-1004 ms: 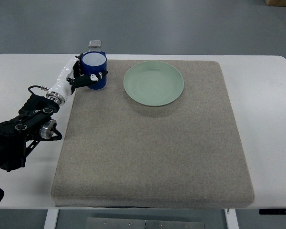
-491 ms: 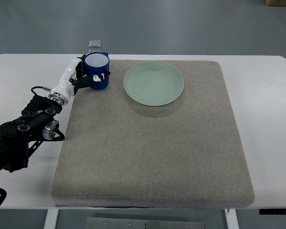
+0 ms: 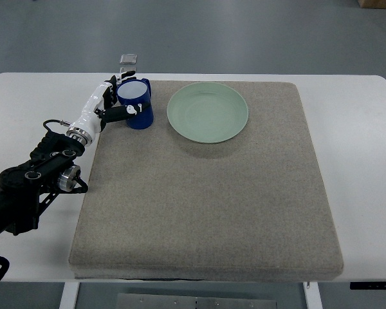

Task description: Place cup left of plate with left hand

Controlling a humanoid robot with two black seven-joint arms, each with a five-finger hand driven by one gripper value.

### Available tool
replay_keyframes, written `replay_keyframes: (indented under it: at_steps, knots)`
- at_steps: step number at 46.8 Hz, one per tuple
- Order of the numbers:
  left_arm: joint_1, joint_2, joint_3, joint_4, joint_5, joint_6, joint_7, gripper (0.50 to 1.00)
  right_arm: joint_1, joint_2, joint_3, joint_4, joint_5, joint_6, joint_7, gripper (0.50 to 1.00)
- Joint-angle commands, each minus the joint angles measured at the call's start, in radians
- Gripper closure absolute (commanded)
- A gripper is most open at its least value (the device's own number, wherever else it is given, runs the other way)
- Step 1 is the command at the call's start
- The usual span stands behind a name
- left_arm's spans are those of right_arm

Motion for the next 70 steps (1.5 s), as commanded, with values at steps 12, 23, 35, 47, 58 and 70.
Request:
replay_keyframes:
  at_steps: [12,23,35,47,58,70]
  knots:
    - [0.001,0.006,-0.005,-0.014,-0.005,0.000,0.000,0.506,0.000,0.000,0.000,0.000,0.000,0.000,0.000,0.566]
    - [0.004,0.034,-0.005,-0.064,-0.004,-0.004,0.000,0.504,0.000,0.000,0.000,0.000,0.000,0.000,0.000,0.566]
    - [0.006,0.083,-0.015,-0.161,-0.005,-0.003,0.000,0.504,0.000,0.000,0.000,0.000,0.000,0.000,0.000,0.566]
    - [-0.003,0.163,-0.069,-0.290,-0.018,-0.012,0.001,0.504,0.000,0.000,0.000,0.000,0.000,0.000,0.000,0.566]
    - [-0.077,0.161,-0.167,-0.245,-0.248,-0.087,0.018,0.504,0.000,0.000,0.000,0.000,0.000,0.000,0.000,0.566]
    - [-0.175,0.120,-0.173,-0.083,-0.607,-0.086,0.098,0.504,0.000,0.000,0.000,0.000,0.000,0.000,0.000,0.566]
